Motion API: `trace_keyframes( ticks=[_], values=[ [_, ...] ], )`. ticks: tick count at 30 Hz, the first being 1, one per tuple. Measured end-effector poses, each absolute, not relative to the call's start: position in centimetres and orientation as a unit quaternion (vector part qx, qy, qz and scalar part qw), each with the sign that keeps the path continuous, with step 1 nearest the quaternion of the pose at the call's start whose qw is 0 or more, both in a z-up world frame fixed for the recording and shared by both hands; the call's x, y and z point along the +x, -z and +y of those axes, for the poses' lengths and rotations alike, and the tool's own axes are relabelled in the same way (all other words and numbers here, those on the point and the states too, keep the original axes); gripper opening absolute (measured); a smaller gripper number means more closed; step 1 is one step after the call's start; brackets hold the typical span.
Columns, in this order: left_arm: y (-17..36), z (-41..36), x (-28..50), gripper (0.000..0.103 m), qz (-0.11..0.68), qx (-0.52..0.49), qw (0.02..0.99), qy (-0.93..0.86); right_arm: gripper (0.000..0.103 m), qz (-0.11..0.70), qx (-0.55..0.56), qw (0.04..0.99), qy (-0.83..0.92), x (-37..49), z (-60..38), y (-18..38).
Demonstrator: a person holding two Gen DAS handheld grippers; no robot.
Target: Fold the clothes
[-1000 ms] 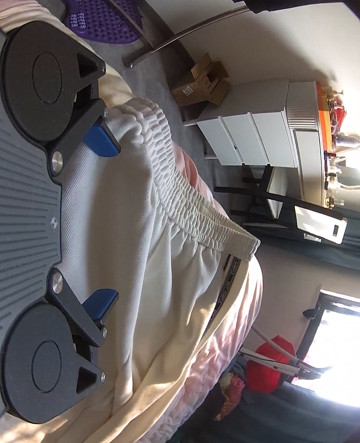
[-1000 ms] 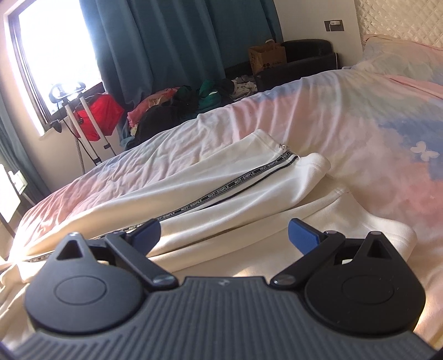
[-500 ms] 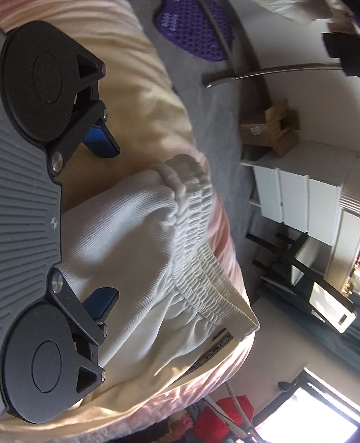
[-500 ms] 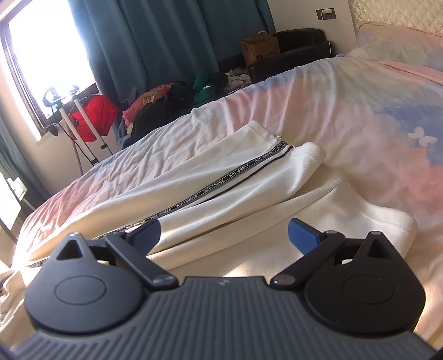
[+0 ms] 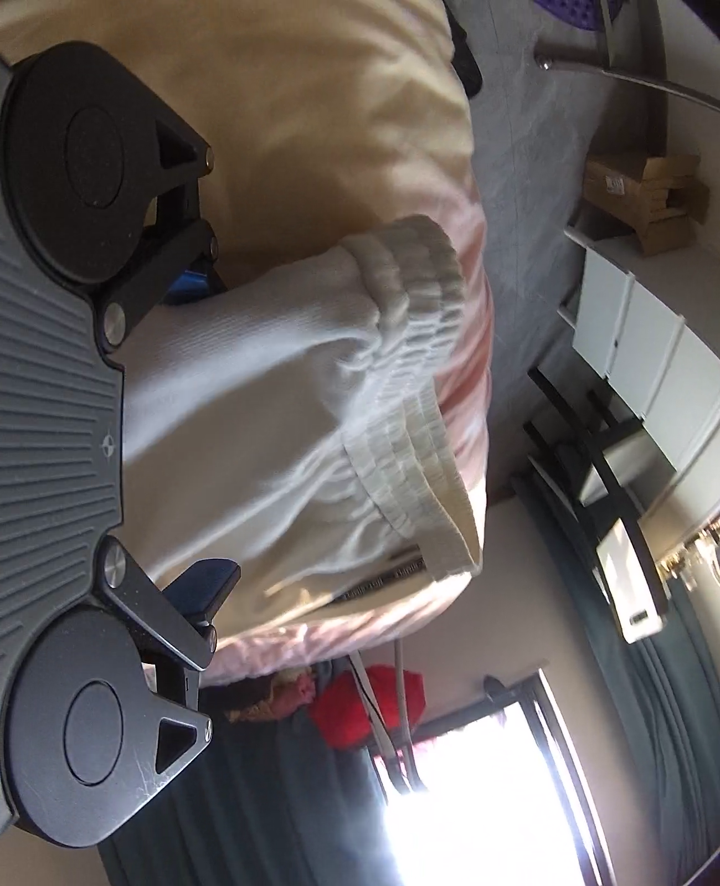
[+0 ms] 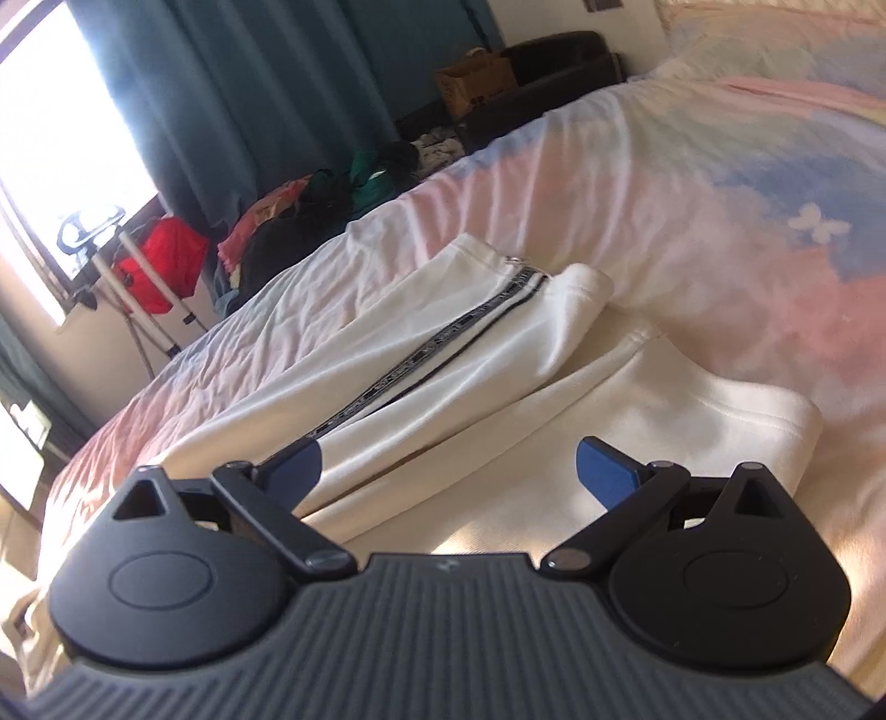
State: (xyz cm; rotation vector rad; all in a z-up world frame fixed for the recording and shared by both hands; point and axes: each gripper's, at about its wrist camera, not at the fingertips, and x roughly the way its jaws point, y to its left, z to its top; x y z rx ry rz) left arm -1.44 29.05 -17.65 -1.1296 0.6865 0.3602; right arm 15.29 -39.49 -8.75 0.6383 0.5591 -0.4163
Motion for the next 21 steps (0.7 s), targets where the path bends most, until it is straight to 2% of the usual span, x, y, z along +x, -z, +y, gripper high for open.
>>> trace_keyframes(
  ticks=[5,8,10,13,14,16,18,21],
  values=[
    [19.5,29.5,-1.3,0.086,0.357,-0.546,0.742,-0.153,0.100,0.240,0.319,0.873,0.280,13.8,-42.3,9.1],
    [19.5,29.6,-1.3,0.084,0.347,-0.556,0.742,-0.141,0.100,0.239,0.362,0.840,0.327,12.6,-44.8,10.9],
    [19.7,30.1,-1.6,0.077,0.329,-0.576,0.739,-0.120,0.099,0.240,0.394,0.813,0.355,11.7,-46.3,12.2],
    [19.6,30.1,-1.9,0.076,0.322,-0.579,0.742,-0.099,0.099,0.229,0.435,0.790,0.367,10.4,-47.6,13.5],
    [19.5,29.8,-1.6,0.076,0.345,-0.555,0.750,-0.104,0.097,0.223,0.450,0.785,0.363,10.0,-47.9,13.9],
    [19.5,29.2,-1.0,0.068,0.379,-0.520,0.758,-0.108,0.091,0.221,0.482,0.769,0.357,9.7,-48.3,14.8],
    [19.7,28.8,-0.7,0.067,0.402,-0.497,0.761,-0.110,0.090,0.241,0.493,0.753,0.364,10.0,-48.3,15.6],
    [19.8,29.3,-1.4,0.065,0.387,-0.510,0.759,-0.118,0.078,0.238,0.521,0.718,0.395,9.0,-48.1,16.5]
  ],
)
